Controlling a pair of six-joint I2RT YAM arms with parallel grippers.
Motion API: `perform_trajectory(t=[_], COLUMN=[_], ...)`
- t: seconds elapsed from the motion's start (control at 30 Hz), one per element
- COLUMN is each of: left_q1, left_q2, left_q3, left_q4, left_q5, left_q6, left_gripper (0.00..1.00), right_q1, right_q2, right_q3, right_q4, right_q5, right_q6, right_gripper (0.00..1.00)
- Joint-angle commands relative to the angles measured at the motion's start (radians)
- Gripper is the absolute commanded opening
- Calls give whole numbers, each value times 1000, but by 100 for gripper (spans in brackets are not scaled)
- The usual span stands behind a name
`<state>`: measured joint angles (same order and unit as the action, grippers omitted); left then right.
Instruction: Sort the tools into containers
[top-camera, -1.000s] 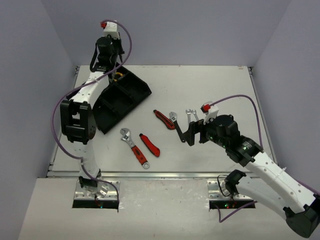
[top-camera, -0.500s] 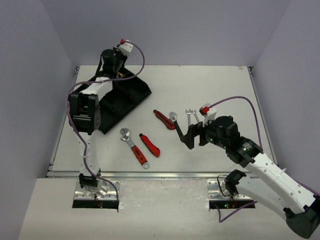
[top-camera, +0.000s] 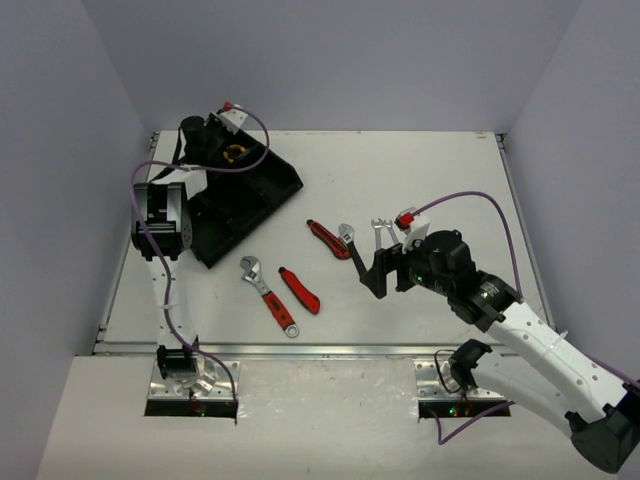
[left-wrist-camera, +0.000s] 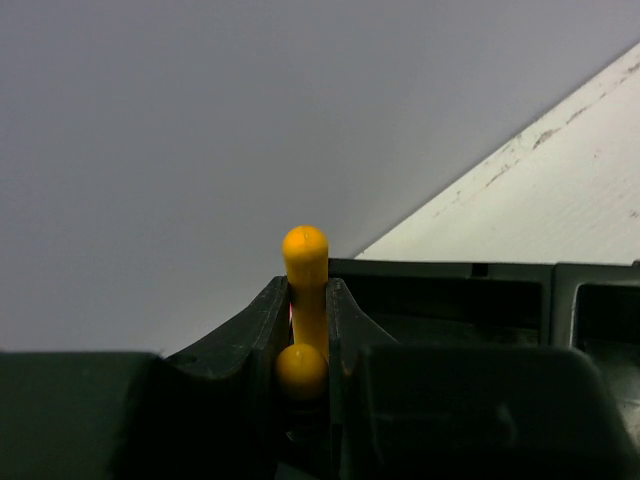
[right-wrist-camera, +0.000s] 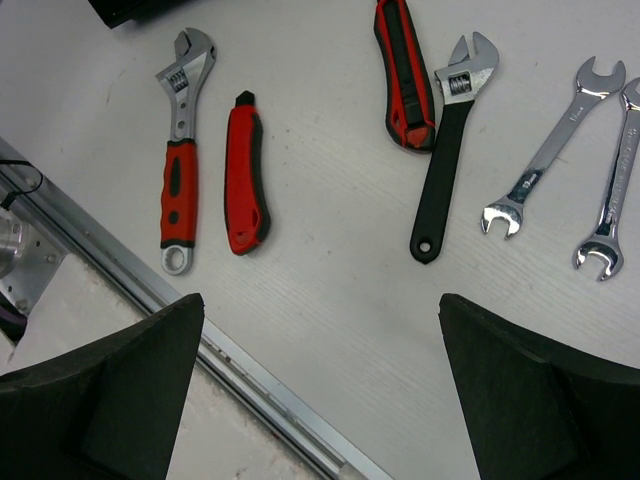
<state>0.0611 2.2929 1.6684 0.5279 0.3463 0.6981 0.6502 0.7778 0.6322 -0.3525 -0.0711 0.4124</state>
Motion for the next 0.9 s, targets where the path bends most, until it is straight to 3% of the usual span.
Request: perform_trajectory(t=[0.0,0.17,0.23,0.43,0.6,0.67,0.73,0.87], left_q1=[17,23,23,22,23,23,22,21], left_q2=[0,7,6,-39,-134,-203,-270,-412], left_q3=[18,-3,-7,-55,-124,-150,-172,-184], left_q4=[117,120,120,145,222,280,326,374], left_q5=[94,122,135,171,175,170,161,35], left_q6=[32,25,18,3,-46,-122,-211,-603], left_gripper=[12,16,26,73,86,100,100,100], right_q1=[0,-1,-1,0,0,-1,-1,0], right_q2=[10,22,25,19,25,28,32,76], right_q3=[7,8,11,7,3,1,-3,-3], right_q4=[24,24,24,25,29,33,40,47], right_q5=[15,11,8,11,17,20,23,36], right_q6=[-21,-21,-23,-23,-24,-24,-23,-14], right_gripper=[99,99,99,99,99,99,99,99])
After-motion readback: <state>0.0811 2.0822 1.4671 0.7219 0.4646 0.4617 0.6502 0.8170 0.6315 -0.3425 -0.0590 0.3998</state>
